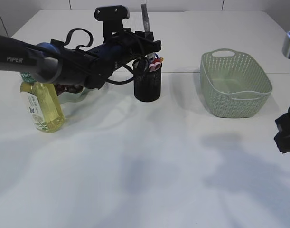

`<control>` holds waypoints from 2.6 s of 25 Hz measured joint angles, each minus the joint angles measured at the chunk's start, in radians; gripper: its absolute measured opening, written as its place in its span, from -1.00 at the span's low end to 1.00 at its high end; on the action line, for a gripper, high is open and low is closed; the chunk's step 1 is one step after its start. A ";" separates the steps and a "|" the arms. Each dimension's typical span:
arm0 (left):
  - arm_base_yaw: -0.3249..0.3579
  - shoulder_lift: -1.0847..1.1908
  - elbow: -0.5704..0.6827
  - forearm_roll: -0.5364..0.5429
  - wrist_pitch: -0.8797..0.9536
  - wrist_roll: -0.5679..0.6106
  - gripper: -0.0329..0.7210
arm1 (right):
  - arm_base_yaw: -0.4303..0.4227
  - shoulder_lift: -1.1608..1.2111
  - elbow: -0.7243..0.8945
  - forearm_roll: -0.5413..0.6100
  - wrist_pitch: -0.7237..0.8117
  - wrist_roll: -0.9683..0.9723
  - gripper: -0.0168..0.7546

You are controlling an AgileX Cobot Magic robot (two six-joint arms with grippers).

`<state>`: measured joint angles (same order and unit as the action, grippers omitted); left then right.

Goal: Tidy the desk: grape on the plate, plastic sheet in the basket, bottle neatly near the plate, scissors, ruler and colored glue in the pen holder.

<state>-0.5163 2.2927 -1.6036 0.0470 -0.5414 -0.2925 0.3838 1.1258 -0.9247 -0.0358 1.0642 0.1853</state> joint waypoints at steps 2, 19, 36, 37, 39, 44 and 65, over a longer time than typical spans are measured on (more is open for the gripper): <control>0.002 0.021 -0.021 0.000 0.000 0.000 -0.64 | 0.000 0.000 0.000 -0.008 0.000 0.000 -0.01; 0.043 0.042 -0.030 0.041 0.114 0.000 -0.60 | 0.000 0.000 0.000 -0.037 -0.001 0.000 -0.01; 0.043 0.025 -0.030 0.084 0.270 -0.010 0.00 | 0.000 0.000 0.000 -0.043 -0.012 0.000 -0.01; 0.043 0.013 -0.030 0.084 0.284 -0.010 0.00 | 0.000 0.000 0.000 -0.043 -0.019 0.000 -0.01; 0.043 -0.028 -0.030 0.086 0.340 -0.010 0.01 | 0.000 0.000 0.000 -0.045 -0.036 0.000 -0.01; 0.043 -0.164 -0.030 0.086 0.557 -0.010 0.01 | 0.000 0.000 0.000 -0.045 -0.046 0.000 -0.01; 0.043 -0.926 0.024 -0.207 1.603 0.333 -0.13 | 0.000 0.000 0.000 -0.045 0.015 0.000 -0.01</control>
<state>-0.4729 1.3663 -1.5796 -0.1602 1.0617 0.0401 0.3838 1.1258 -0.9247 -0.0809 1.0796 0.1853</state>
